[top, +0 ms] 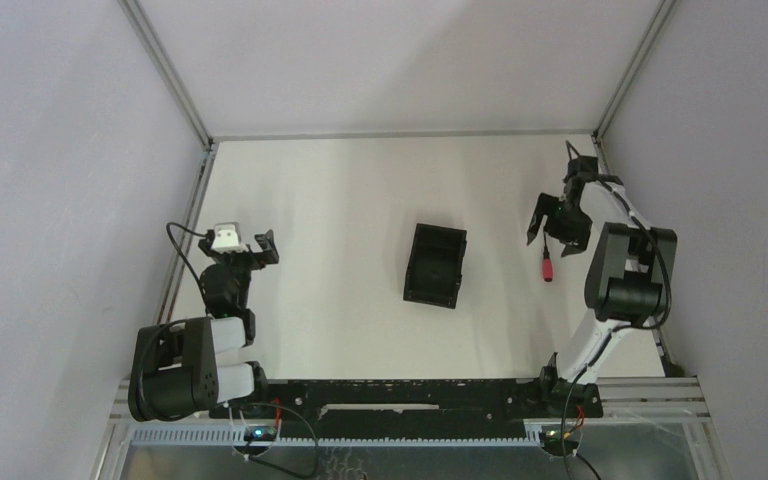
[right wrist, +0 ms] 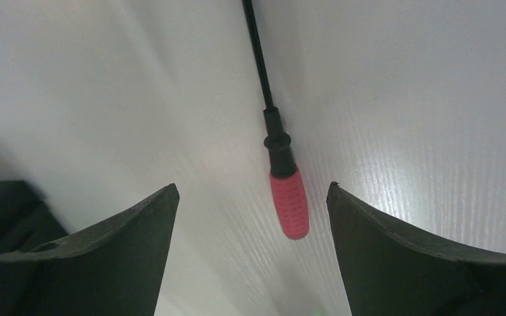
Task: Put the screwdriver in the bin
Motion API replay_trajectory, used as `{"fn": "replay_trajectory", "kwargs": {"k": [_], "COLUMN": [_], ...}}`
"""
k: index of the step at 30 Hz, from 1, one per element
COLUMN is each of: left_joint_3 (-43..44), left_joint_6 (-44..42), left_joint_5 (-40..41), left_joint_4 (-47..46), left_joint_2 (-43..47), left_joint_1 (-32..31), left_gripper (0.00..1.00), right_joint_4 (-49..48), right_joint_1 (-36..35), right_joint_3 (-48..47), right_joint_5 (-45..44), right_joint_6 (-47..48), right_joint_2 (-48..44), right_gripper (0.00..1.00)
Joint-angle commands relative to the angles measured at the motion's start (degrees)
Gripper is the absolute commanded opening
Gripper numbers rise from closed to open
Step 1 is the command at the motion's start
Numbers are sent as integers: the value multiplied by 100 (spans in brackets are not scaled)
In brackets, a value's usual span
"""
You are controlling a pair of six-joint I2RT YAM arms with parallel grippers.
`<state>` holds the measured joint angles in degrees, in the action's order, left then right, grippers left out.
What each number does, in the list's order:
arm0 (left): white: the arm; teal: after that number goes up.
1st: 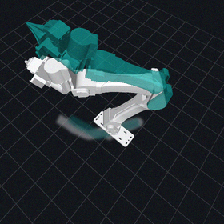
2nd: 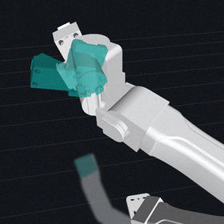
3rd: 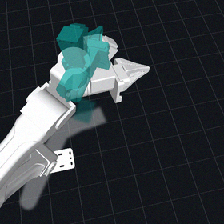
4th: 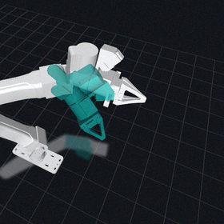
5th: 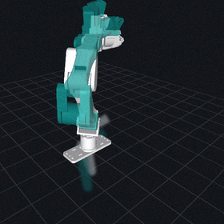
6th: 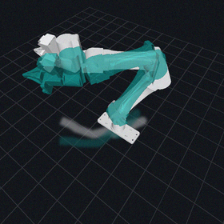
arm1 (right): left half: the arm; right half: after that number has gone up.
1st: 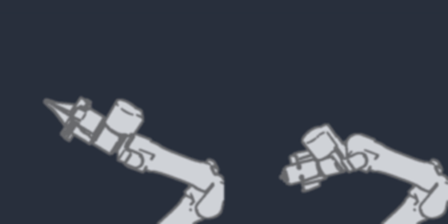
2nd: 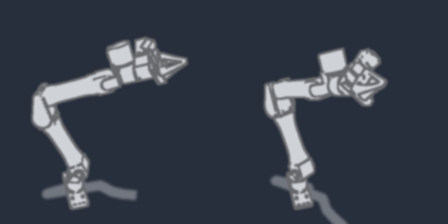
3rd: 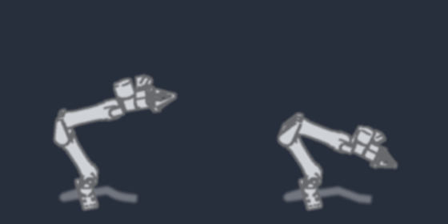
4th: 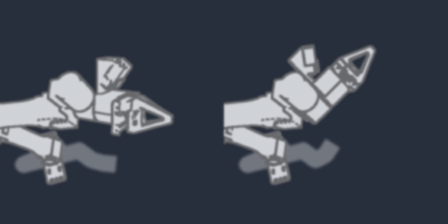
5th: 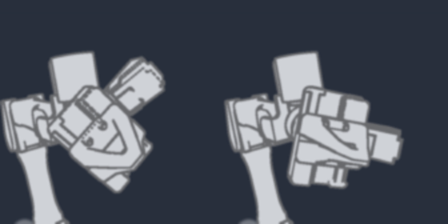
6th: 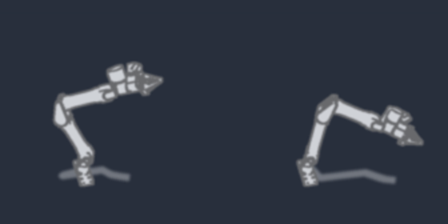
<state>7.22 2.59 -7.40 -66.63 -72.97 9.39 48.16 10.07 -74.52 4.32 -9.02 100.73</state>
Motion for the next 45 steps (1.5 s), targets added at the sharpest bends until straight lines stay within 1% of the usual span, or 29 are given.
{"fn": "replay_trajectory", "kwargs": {"k": [1, 4, 6, 8, 10, 12, 13, 15, 16, 18, 20, 25, 28, 30, 34, 37, 40, 43, 45], "left_joint_3": [86, 92, 94, 90, 89, 87, 93, 90, 90, 87, 87, 87, 89, 87, 94, 89, 94, 94, 87], "left_joint_6": [-68, -70, -66, -68, -70, -68, -70, -66, -71, -72, -71, -72, -73, -71, -73, -68, -67, -68, -69], "left_joint_5": [71, 72, 68, 73, 74, 79, 75, 81, 81, 81, 81, 78, 73, 79, 80, 80, 81, 69, 79], "left_joint_4": [-82, -78, -78, -82, -79, -79, -85, -88, -79, -84, -82, -83, -79, -79, -79, -79, -82, -78, -74], "left_joint_2": [39, 38, 40, 37, 38, 37, 37, 36, 36, 37, 37, 37, 42, 38, 42, 40, 37, 39, 39], "left_joint_1": [-42, -42, -42, -42, -37, -42, -41, -37, -41, -42, -38, -42, -38, -42, -41, -46, -41, -44, -38], "left_gripper": [100, 100, 100, 100, 100, 100, 100, 100, 100, 100, 100, 100, 100, 100, 100, 100, 100, 100, 100], "right_joint_4": [3, -193, -268, -282, -262, -226, -208, -160, -98, 132, 599, 2396, 3147, 3368, 3548, 3424, 3085, 2574, 2197], "right_joint_1": [-184, -215, -215, -208, -215, -245, -260, -306, -323, -346, -356, -361, -594, -707, -975, -1468, -2178, -3061, -3627], "right_joint_3": [-2, 34, 37, 31, 40, 57, 57, 25, -12, -149, -400, -1290, -1595, -1723, -1913, -1952, -1952, -1963, -1987], "right_joint_5": [-288, -381, -429, -506, -627, -671, -710, -738, -728, -571, -411, -34, -406, -431, -639, -606, -603, -497, -165], "right_joint_6": [271, 340, 386, 430, 477, 553, 568, 652, 681, 695, 613, 248, 27, -107, -526, -806, -1118, -1285, -1295], "right_joint_2": [482, 835, 996, 1101, 1146, 1148, 1131, 1024, 939, 739, 534, 363, 135, -64, -395, -544, -623, -545, -391], "right_gripper": [90, 83, 77, 68, 54, 38, 26, 6, 0, 0, 0, 0, 0, 0, 0, 0, 0, 0, 0]}}
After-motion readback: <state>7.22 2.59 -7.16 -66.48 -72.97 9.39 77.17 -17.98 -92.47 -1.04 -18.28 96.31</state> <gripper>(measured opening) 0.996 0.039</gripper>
